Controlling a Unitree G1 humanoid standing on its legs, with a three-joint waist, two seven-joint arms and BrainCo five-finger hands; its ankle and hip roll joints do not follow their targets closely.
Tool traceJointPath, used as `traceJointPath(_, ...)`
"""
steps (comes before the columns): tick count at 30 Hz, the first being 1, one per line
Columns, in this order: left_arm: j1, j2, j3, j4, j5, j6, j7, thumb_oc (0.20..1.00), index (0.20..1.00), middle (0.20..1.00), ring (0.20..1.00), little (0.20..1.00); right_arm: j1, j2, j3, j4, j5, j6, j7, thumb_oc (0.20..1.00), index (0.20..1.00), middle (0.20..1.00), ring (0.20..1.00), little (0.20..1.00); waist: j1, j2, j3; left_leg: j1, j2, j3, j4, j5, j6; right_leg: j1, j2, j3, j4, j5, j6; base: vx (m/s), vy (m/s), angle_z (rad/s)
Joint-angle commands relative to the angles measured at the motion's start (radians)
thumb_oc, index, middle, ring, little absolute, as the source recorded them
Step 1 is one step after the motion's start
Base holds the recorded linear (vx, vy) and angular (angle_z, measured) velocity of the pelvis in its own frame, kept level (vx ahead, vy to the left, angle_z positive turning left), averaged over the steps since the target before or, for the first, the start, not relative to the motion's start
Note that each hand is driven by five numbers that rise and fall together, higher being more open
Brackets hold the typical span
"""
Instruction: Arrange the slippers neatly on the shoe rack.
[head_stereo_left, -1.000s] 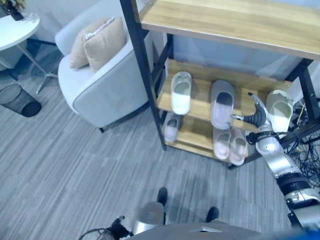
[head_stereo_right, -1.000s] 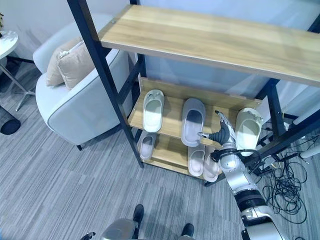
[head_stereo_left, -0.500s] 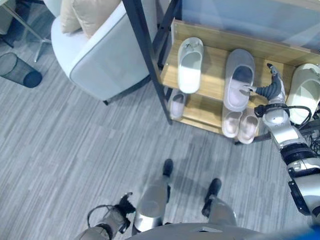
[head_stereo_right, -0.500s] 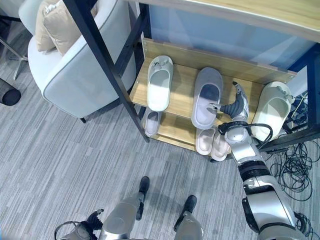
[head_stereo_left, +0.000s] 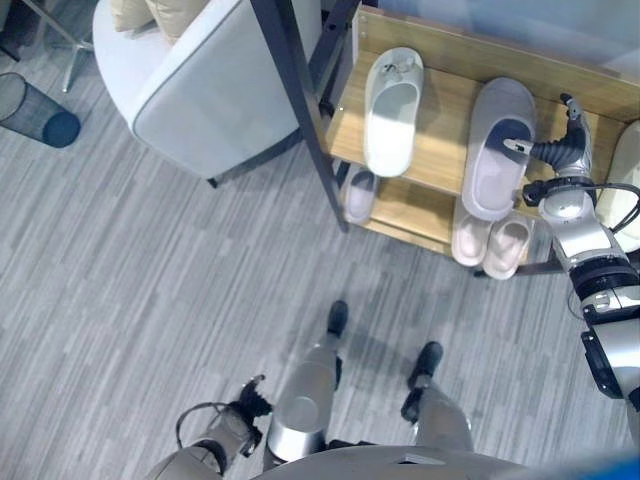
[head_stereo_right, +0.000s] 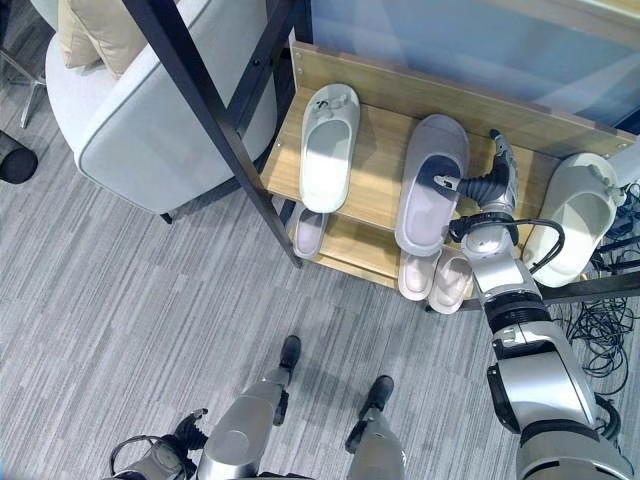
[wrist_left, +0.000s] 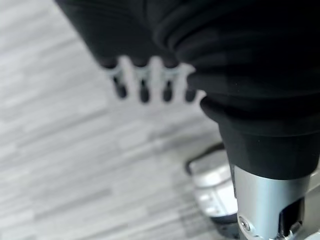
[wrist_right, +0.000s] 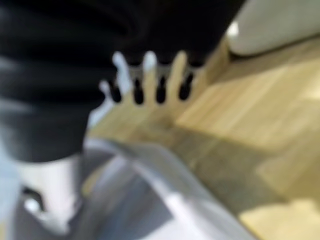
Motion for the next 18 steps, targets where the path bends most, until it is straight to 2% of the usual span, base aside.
traceJointPath(1, -0.015, 0.017, 0.007, 0.015, -0.007, -0.003, 0.022, 1.000, 1.000, 1.000, 1.000, 1.000, -0.092, -0.055, 0.041, -0.027, 0.013, -0.045, -0.027, 1.000, 1.000, 1.000, 1.000, 1.000, 0.013, -0.031, -0.021, -0.088, -0.001, -0.067, 0.086, -0.103, -0.013, 0.056, -0.036, 0.016, 0.007, 0.009, 0.051, 0.00, 0.020, 0.05)
traceJointPath(5, -0.026, 0.017, 0.007, 0.012, -0.014, -0.004, 0.026, 1.000, 1.000, 1.000, 1.000, 1.000, -0.071, -0.046, 0.032, -0.020, 0.028, -0.047, -0.020, 1.000, 1.000, 1.000, 1.000, 1.000, 0.013, -0.035, -0.022, -0.093, -0.005, -0.074, 0.080, -0.102, -0.014, 0.057, -0.039, 0.006, 0.006, 0.010, 0.052, 0.00, 0.008, 0.07)
traceJointPath(6, -0.028, 0.018, 0.005, 0.010, -0.015, -0.006, 0.026, 1.000, 1.000, 1.000, 1.000, 1.000, -0.071, -0.042, 0.026, -0.011, 0.038, -0.052, -0.024, 0.316, 0.316, 0.316, 0.316, 0.316, 0.014, -0.035, -0.022, -0.094, -0.007, -0.076, 0.079, -0.102, -0.014, 0.057, -0.039, 0.003, 0.006, 0.011, 0.053, 0.00, -0.002, 0.10)
traceJointPath(7, -0.028, 0.019, 0.005, 0.008, -0.017, -0.007, 0.027, 1.000, 1.000, 1.000, 1.000, 1.000, -0.073, -0.043, 0.026, -0.005, 0.039, -0.054, -0.026, 0.200, 0.200, 0.200, 0.200, 0.200, 0.015, -0.036, -0.021, -0.095, -0.009, -0.078, 0.078, -0.102, -0.013, 0.057, -0.039, 0.002, 0.006, 0.012, 0.053, 0.00, 0.007, 0.08)
traceJointPath(14, -0.038, 0.020, -0.003, 0.000, -0.011, -0.008, 0.030, 1.000, 1.000, 1.000, 1.000, 1.000, -0.043, -0.042, 0.021, -0.032, 0.057, -0.074, -0.022, 0.200, 0.200, 0.200, 0.200, 0.200, 0.009, -0.039, -0.015, -0.103, -0.013, -0.081, 0.086, -0.106, -0.016, 0.056, -0.041, -0.006, 0.007, 0.014, 0.055, -0.01, 0.010, 0.07)
traceJointPath(18, -0.032, 0.014, 0.016, -0.003, -0.018, -0.005, 0.026, 1.000, 1.000, 1.000, 1.000, 1.000, 0.038, -0.031, -0.012, -0.122, 0.015, -0.077, -0.027, 0.200, 0.200, 0.200, 0.200, 0.200, -0.002, -0.043, -0.016, -0.096, -0.007, -0.078, 0.093, -0.113, -0.015, 0.058, -0.037, 0.002, 0.006, 0.011, 0.055, 0.00, 0.000, 0.00)
